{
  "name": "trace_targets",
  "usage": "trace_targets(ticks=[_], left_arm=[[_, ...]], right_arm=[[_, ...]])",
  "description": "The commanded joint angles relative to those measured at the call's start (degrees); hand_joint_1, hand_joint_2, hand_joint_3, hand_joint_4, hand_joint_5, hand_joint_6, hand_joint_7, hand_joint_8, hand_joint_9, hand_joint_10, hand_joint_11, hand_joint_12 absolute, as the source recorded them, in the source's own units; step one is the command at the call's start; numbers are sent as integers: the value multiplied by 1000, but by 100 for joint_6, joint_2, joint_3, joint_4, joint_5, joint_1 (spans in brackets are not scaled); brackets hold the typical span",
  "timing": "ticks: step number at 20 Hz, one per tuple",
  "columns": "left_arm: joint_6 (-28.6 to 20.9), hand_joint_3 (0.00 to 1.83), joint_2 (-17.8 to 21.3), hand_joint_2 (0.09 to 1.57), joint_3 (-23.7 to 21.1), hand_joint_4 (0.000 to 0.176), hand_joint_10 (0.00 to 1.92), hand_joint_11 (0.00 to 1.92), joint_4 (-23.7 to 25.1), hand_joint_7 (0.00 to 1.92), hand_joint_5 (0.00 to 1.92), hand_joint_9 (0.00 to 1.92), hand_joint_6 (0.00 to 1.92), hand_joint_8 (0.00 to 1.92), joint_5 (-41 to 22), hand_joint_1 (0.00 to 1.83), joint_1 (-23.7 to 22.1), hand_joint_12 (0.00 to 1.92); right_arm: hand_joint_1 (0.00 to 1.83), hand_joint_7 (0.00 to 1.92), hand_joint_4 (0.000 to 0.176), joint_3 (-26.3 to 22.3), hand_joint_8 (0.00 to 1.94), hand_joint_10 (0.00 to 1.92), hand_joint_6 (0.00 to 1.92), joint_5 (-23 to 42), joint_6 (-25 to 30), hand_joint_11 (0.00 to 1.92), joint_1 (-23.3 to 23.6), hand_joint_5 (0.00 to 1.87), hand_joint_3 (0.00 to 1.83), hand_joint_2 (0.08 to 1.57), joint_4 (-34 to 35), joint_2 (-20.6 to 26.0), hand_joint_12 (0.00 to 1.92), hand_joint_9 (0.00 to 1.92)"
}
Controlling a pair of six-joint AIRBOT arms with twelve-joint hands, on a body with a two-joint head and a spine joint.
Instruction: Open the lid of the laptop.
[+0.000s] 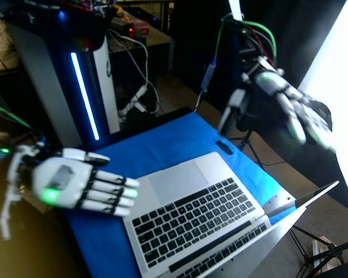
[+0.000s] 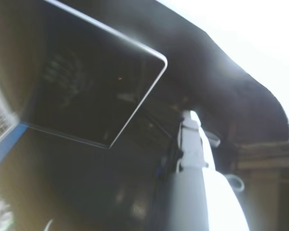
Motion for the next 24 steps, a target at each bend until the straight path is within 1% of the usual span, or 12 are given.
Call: trace_targets(ticks=[1,2,3,4,5,6,7,8,11,12,22,24], left_arm=[[-90,0,50,867,-145,121,0,0,-163,73,129,0,7,4,-1348,798,115,0],[-148,0,85,858,-311,115,0,0,-285,87,141,0,10,8,-1653,758,443,0],[-290,10,76,915,-450,40,8,23,-440,83,92,23,0,6,-2022,519,778,11],[-462,4,52,906,-522,40,15,51,-551,90,83,48,0,7,-2311,481,1025,26],[-725,0,15,960,-607,32,8,1,-691,90,60,50,3,3,-2736,465,1383,145],[-838,3,11,977,-682,36,0,0,-789,67,48,11,1,2,-2984,457,1601,20],[-900,3,16,979,-824,38,0,0,-946,53,48,0,2,0,-3354,451,1875,0],[-911,13,16,1006,-961,32,0,0,-1100,19,51,0,3,0,-3682,506,2139,0],[-1157,9,-60,1114,-1295,91,0,0,-1420,69,151,0,7,5,-4495,676,2814,0],[-1184,31,-107,1178,-1313,62,0,0,-1419,37,116,0,7,2,-4495,590,2826,0],[-1414,0,-133,1141,-1320,139,0,0,-1540,0,46,0,14,0,-4496,361,2947,0],[-1425,0,-127,1047,-1334,115,0,0,-1582,0,57,0,1,0,-4496,220,2986,0]], right_arm=[[219,0,32,-77,0,1,0,1466,33,44,5,33,0,1293,179,64,13,5],[272,0,13,-135,0,1,1,1872,33,51,-76,14,0,1293,332,143,14,5],[367,0,46,-190,0,0,8,2353,33,4,-158,45,0,1240,496,225,0,0],[402,35,23,-231,3,3,5,2648,32,45,-212,72,0,1186,585,281,20,26],[473,42,41,-295,1,0,2,3025,32,34,-270,78,0,1135,684,356,16,24],[551,40,48,-331,0,0,2,3259,31,5,-306,55,0,1094,737,400,2,23],[455,11,0,-369,0,4,0,3543,29,45,-368,8,2,1094,815,436,19,36],[371,0,0,-406,0,0,0,3836,29,81,-458,7,19,1139,894,469,32,19],[416,0,0,-562,0,0,0,4610,29,94,-735,0,7,1135,1042,502,27,20],[359,0,0,-637,0,11,7,4758,23,80,-903,20,10,1153,1198,549,20,39],[420,27,0,-762,5,8,7,4758,8,127,-1207,87,0,1083,1476,744,26,56],[435,0,0,-762,0,0,0,4758,7,111,-1216,2,0,1072,1537,744,15,15]])
